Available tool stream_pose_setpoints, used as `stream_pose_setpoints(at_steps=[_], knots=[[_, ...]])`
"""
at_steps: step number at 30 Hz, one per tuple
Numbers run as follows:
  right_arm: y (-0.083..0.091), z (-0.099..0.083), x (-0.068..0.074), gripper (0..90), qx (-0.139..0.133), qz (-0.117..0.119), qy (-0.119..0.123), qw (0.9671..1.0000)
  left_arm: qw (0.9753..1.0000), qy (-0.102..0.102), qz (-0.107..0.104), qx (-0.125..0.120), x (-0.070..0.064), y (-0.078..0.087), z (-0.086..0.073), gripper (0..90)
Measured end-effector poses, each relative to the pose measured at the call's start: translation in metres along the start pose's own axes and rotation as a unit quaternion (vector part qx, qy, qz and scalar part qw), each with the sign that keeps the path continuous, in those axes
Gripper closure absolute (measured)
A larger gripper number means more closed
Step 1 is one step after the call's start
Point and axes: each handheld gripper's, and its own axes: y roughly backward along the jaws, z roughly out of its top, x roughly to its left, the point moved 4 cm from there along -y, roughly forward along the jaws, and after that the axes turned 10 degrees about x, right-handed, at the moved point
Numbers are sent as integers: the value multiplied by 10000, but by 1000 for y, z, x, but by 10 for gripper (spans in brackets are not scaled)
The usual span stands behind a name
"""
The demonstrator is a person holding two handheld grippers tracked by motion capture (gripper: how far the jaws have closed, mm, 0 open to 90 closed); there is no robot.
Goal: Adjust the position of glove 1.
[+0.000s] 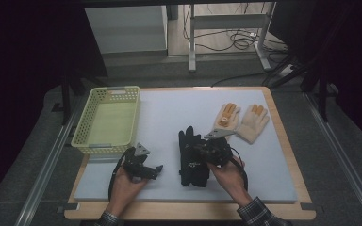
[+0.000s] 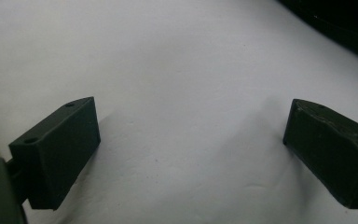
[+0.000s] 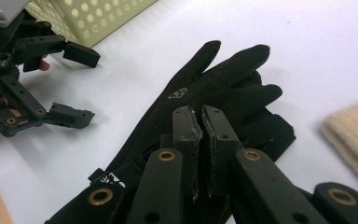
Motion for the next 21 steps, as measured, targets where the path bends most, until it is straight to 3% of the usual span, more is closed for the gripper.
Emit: stream_pose_setpoints(at_steps=[4, 9, 10, 11, 15, 21], knots=[[-4, -5, 0, 841, -64, -31, -102, 9999, 10000, 12, -2, -7, 0, 0, 0, 38], [-20, -13, 0, 835, 122, -59, -116, 9998, 10000, 25, -5, 4, 0, 0, 0, 38], [-24, -15, 0, 824, 145, -66, -97, 9998, 10000, 26, -5, 3, 0, 0, 0, 38], [-26, -17, 0, 753, 186, -128, 19, 9997, 10000, 26, -5, 4, 0, 0, 0, 38], [-15, -15, -2, 650, 191, -185, 178, 9995, 10000, 14, -3, 4, 0, 0, 0, 38], [9, -20, 0, 643, 132, -41, 320, 9994, 10000, 10, -2, 4, 0, 0, 0, 38]])
